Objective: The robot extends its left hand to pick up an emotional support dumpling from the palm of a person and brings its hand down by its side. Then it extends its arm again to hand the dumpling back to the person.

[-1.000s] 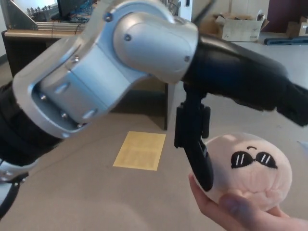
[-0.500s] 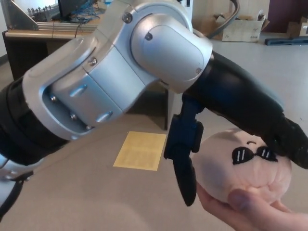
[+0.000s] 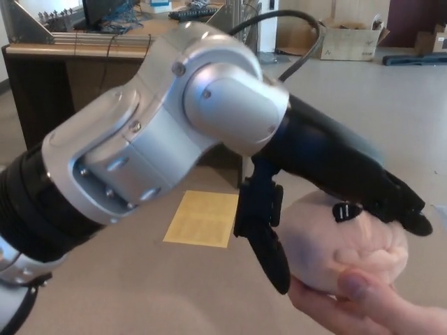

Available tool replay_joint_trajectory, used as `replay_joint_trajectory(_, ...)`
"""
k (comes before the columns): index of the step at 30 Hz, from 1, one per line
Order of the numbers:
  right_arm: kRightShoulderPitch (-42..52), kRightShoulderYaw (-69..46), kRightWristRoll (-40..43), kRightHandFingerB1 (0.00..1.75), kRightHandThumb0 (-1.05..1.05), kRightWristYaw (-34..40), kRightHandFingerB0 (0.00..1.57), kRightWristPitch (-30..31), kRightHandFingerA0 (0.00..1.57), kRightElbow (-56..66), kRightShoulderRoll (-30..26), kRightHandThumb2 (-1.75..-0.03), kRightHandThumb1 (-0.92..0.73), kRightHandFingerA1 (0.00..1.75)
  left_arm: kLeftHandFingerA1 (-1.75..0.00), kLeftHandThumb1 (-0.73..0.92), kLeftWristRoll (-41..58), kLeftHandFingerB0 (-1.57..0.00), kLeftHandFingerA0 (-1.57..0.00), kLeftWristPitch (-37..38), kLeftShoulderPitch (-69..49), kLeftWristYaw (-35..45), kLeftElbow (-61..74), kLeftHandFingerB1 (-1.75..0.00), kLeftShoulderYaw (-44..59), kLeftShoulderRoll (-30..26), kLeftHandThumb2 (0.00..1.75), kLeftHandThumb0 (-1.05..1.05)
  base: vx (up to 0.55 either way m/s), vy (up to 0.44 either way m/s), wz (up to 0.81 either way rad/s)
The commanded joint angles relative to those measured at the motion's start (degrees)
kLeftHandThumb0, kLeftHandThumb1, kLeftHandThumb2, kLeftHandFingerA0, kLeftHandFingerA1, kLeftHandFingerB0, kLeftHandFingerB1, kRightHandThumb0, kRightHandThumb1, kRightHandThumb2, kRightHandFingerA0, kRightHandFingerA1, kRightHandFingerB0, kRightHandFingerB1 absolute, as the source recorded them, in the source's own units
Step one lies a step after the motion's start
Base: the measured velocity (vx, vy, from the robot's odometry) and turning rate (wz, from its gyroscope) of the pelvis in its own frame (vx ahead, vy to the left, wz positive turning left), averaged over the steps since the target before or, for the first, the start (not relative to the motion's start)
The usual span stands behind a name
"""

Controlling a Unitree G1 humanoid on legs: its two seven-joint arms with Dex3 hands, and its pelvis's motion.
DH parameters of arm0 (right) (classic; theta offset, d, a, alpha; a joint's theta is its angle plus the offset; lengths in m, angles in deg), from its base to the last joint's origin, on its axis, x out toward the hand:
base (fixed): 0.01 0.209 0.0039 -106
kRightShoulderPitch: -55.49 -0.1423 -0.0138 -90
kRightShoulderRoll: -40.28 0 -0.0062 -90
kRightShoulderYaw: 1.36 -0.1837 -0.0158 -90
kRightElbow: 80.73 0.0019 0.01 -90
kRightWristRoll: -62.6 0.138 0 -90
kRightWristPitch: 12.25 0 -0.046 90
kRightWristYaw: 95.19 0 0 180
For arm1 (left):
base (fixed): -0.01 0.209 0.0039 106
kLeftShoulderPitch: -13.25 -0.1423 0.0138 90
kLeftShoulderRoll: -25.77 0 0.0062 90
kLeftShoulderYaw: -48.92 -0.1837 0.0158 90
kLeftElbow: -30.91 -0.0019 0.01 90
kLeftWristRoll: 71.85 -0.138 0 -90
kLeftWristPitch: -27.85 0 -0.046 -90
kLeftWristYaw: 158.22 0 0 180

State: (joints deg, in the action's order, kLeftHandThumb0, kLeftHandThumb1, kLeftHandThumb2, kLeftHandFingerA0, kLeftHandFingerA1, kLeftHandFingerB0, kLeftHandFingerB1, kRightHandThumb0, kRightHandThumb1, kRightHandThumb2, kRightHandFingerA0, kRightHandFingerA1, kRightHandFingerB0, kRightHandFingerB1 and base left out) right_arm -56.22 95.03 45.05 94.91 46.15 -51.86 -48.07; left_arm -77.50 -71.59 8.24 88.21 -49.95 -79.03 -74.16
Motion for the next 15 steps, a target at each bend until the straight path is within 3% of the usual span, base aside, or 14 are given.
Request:
replay_joint_trajectory(1, -1.79, -1.21, 2.11, 0.48, -0.27, -2.88, 0.62, 4.06, 0.74, -0.12, -0.35, -0.58, -0.67, 0.56, -1.18, 0.49, -10.59, -0.27, -0.90, 19.66, -6.87, -13.74, -2.47, -0.34, 2.25, 0.49, 0.55, -0.54, 0.00, 0.000, 0.00)
replay_joint_trajectory(2, -1.78, -1.24, 2.09, 0.48, -0.27, -2.91, 0.62, 4.09, 0.74, -0.09, -0.34, -0.58, -0.67, 0.56, -1.18, 0.49, -10.74, -0.27, -0.90, 19.96, -6.99, -13.77, -2.60, -0.34, 2.39, 0.59, 0.55, -0.54, 0.00, 0.000, 0.00)
replay_joint_trajectory(3, -1.02, -1.09, 1.67, 0.48, -0.28, -1.76, 0.65, 3.71, 0.75, 0.29, -0.05, -0.59, -0.64, 0.56, -1.39, 0.64, -12.79, -0.62, -0.86, 21.80, -7.94, -15.67, -2.34, -0.40, 1.54, 0.64, 0.61, -0.28, 0.00, 0.000, 0.00)
replay_joint_trajectory(4, -0.64, -1.07, 1.54, 0.49, -0.25, -1.29, 0.66, 3.39, 0.74, 0.32, 0.06, -0.58, -0.65, 0.55, -1.37, 0.66, -13.71, -0.73, -0.86, 22.38, -8.21, -16.03, -2.07, -0.42, 0.98, 0.66, 0.61, -0.30, 0.00, 0.000, 0.00)
replay_joint_trajectory(7, -0.56, -1.19, 1.60, 0.49, -0.25, -1.33, 0.66, 3.20, 0.74, 0.15, 0.06, -0.58, -0.65, 0.55, -1.37, 0.66, -14.12, -0.73, -0.86, 22.71, -8.24, -15.51, -2.11, -0.42, 0.92, 0.85, 0.61, -0.30, 0.00, 0.000, 0.00)
replay_joint_trajectory(8, -0.64, -1.29, 1.78, 0.50, -0.25, -1.54, 0.66, 2.96, 0.72, -0.17, 0.18, -0.58, -0.64, 0.55, -1.37, 0.67, -15.25, -0.84, -0.92, 23.49, -9.35, -17.21, -1.58, -0.51, 1.12, 0.74, 0.60, -0.30, 0.00, 0.000, 0.00)
replay_joint_trajectory(10, -0.75, -1.44, 2.04, 0.50, -0.25, -1.88, 0.66, 2.61, 0.72, -0.64, 0.36, -0.58, -0.64, 0.55, -1.37, 0.67, -17.07, -0.84, -0.92, 24.86, -11.09, -19.85, -0.86, -0.51, 1.47, 0.60, 0.60, -0.30, 0.00, 0.000, 0.00)
replay_joint_trajectory(11, -0.64, -1.39, 1.97, 0.49, -0.26, -1.86, 0.68, 2.69, 0.73, -0.49, 0.38, -0.58, -0.65, 0.52, -1.44, 0.64, -17.64, -0.88, -0.94, 25.93, -11.84, -21.35, -1.07, -0.60, 1.84, 0.59, 0.59, -0.28, 0.00, 0.000, 0.00)
replay_joint_trajectory(15, -0.75, -1.15, 1.56, 0.48, -0.26, -1.80, 0.67, 3.24, 0.75, -0.04, 0.36, -0.58, -0.65, 0.52, -1.49, 0.59, -18.55, -0.85, -0.89, 28.26, -13.10, -23.73, -1.74, -0.55, 3.16, 0.42, 0.61, -0.25, 0.00, 0.000, 0.00)
